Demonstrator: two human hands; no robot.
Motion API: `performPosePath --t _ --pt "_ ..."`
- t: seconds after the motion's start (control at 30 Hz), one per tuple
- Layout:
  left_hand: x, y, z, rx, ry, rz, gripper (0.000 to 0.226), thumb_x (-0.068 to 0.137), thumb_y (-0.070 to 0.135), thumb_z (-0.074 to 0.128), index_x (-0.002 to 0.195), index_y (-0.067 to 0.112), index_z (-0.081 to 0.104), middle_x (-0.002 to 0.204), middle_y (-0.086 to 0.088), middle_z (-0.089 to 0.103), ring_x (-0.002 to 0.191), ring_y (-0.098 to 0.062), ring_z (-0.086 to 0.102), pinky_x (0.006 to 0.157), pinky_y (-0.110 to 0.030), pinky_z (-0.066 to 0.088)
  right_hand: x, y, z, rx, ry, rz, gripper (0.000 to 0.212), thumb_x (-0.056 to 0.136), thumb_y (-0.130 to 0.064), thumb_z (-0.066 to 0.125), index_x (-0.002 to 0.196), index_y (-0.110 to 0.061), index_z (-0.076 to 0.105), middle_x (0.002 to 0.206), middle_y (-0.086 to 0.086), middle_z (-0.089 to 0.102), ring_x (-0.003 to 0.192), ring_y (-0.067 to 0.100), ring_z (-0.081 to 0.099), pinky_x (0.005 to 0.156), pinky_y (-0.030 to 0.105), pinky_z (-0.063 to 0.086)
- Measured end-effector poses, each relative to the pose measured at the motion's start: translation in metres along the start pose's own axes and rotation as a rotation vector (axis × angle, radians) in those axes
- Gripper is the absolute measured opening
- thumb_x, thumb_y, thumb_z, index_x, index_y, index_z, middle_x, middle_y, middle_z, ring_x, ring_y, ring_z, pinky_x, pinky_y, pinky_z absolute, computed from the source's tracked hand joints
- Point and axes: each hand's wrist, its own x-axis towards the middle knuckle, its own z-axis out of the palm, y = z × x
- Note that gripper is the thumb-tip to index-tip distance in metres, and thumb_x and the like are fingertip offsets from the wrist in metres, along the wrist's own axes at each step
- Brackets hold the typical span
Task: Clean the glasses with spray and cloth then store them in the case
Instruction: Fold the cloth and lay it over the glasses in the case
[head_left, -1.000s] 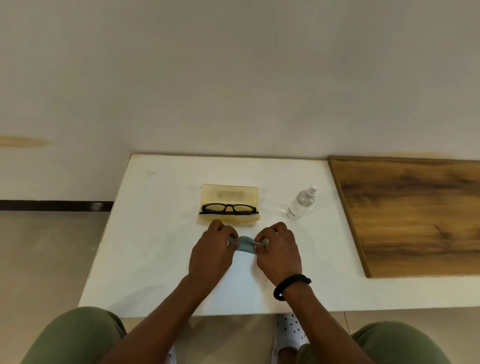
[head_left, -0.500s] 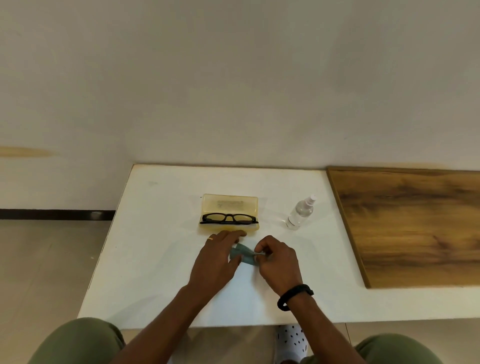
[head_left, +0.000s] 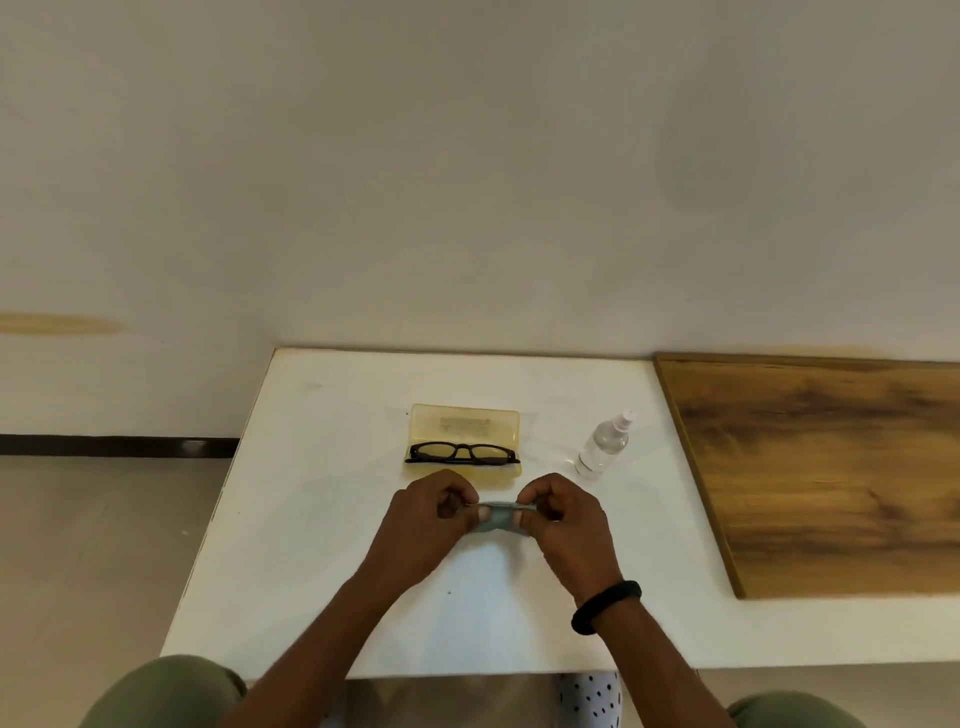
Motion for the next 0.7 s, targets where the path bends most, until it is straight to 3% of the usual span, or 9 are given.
performPosePath --t 0.07,0.17,0.23,0.37,0.53,0.7 --pt "0.000 0.007 -0.009 -0.113 0.046 -0.031 0.012 0.080 0.030 0.080 0.085 0.030 0.069 0.078 0.007 0.071 0.068 -0.001 0.063 0.063 -0.016 0.047 0.002 -0.008 -0.002 0.159 -0.008 0.042 0.023 0.076 0.002 0.075 0.087 -0.018 0.070 0.070 -0.002 0.065 0.063 0.008 0.057 0.058 0.019 0.046" --pt "0.005 0.017 -0.022 -0.264 0.091 -0.047 0.013 0.083 0.023 0.078 0.093 0.024 0.070 0.081 -0.003 0.074 0.076 -0.024 0.070 0.075 -0.040 0.057 0.005 -0.017 -0.002 0.340 -0.022 0.088 0.026 0.078 0.001 0.075 0.098 -0.014 0.069 0.066 0.003 0.060 0.062 0.014 0.053 0.056 0.024 0.044" --pt "0.007 0.022 -0.028 -0.307 0.121 -0.047 0.012 0.085 0.019 0.076 0.094 0.021 0.070 0.083 -0.006 0.074 0.081 -0.031 0.070 0.078 -0.047 0.058 0.008 -0.021 0.001 0.416 -0.017 0.127 0.026 0.077 -0.003 0.077 0.100 -0.011 0.068 0.070 0.006 0.066 0.067 0.018 0.058 0.060 0.029 0.046" --pt "0.013 0.023 -0.030 -0.293 0.160 -0.054 0.008 0.088 0.020 0.073 0.093 0.026 0.071 0.085 0.003 0.075 0.082 -0.023 0.070 0.076 -0.044 0.061 0.016 -0.026 0.011 0.484 -0.006 0.185 0.020 0.081 0.001 0.073 0.099 -0.008 0.068 0.082 0.009 0.073 0.076 0.021 0.063 0.067 0.033 0.048" --pt "0.016 0.024 -0.032 -0.366 0.116 -0.125 0.005 0.091 0.028 0.069 0.092 0.027 0.074 0.091 0.005 0.075 0.091 -0.014 0.072 0.072 -0.032 0.062 0.021 -0.029 0.017 0.459 -0.029 0.180 0.020 0.081 0.001 0.073 0.095 -0.012 0.070 0.077 0.003 0.071 0.074 0.020 0.061 0.068 0.034 0.048" --pt "0.015 0.024 -0.034 -0.284 0.039 -0.085 0.018 0.082 0.022 0.079 0.098 0.028 0.072 0.086 0.005 0.075 0.076 -0.012 0.071 0.074 -0.037 0.060 0.018 -0.028 0.017 0.470 -0.047 0.236 0.018 0.082 -0.001 0.072 0.095 -0.014 0.072 0.086 0.003 0.076 0.082 0.020 0.065 0.075 0.038 0.049"
